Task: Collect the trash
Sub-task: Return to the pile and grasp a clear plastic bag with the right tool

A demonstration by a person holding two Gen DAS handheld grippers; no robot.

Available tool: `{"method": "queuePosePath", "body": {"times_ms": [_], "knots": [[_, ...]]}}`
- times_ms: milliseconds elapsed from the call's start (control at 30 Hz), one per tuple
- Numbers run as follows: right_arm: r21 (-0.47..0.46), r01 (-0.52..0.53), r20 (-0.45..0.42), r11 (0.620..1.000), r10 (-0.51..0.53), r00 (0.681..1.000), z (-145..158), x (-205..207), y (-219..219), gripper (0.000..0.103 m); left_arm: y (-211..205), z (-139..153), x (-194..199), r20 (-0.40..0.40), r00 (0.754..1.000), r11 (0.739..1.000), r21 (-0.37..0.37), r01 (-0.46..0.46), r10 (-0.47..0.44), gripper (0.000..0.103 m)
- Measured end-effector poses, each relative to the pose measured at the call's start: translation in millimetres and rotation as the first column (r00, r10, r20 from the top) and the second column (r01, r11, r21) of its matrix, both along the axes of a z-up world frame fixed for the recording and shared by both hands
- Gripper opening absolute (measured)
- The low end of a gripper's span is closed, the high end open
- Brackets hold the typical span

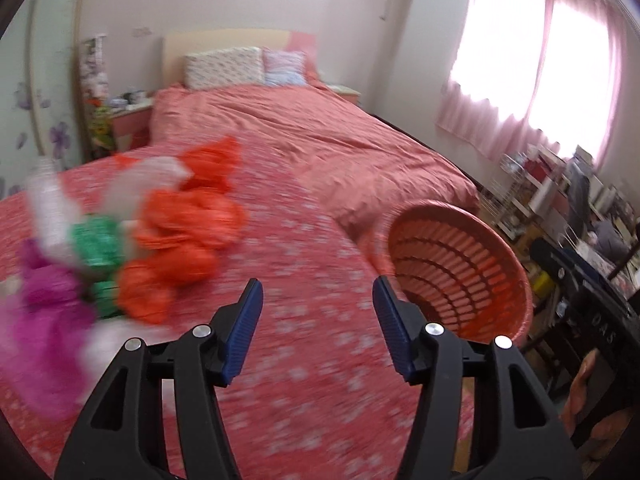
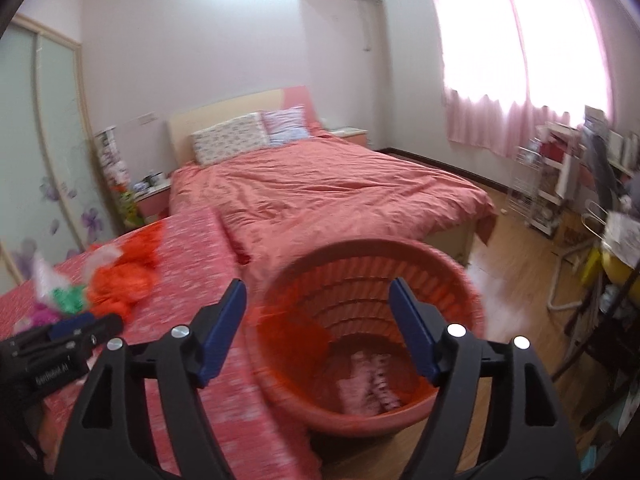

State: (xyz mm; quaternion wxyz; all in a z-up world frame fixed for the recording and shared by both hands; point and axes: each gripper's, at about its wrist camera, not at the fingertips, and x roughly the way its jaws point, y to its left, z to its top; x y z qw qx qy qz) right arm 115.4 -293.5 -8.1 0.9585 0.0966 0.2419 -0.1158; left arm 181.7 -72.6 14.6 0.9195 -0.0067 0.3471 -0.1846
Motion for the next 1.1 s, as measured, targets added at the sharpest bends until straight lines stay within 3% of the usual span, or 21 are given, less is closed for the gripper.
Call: {"method": "queuePosePath", "body": {"times_ms": [267,567,733,933,1100], "knots": [[-0.004,-0.222,-0.017,0.975,0.222,0.975,0.0,5.4,102.0,0.073,96.1,12.3,-15.6,0.058,0.978,0.979,0.006,-0.202,0.202,0.063],[0.030,-0.414,-0.049,0.910,0.415,0.908,-10.4,20.8,201.9,0.072,189.2,-2.1,-20.8,0.049,0.914,0.914,0.026,-0.405,0.403,0.063],[0.027,-0.450,-0.092,0.892,0.451,0.888,-23.3,31.6,235.6,0.071,223.2,-11.0,-29.9,0.034,0.894,0.894,0.026,-0.448,0.447,0.063],[0.026,-0.451,-0.148,0.892,0.449,0.881,-40.2,45.1,246.3,0.067,239.4,-16.2,-36.9,0.017,0.884,0.884,0.024,-0.467,0.467,0.063],[0.053,-0.460,-0.207,0.886,0.460,0.863,-56.9,54.9,246.3,0.051,239.3,-20.8,-36.1,-0.003,0.886,0.886,0.018,-0.463,0.463,0.063]]}}
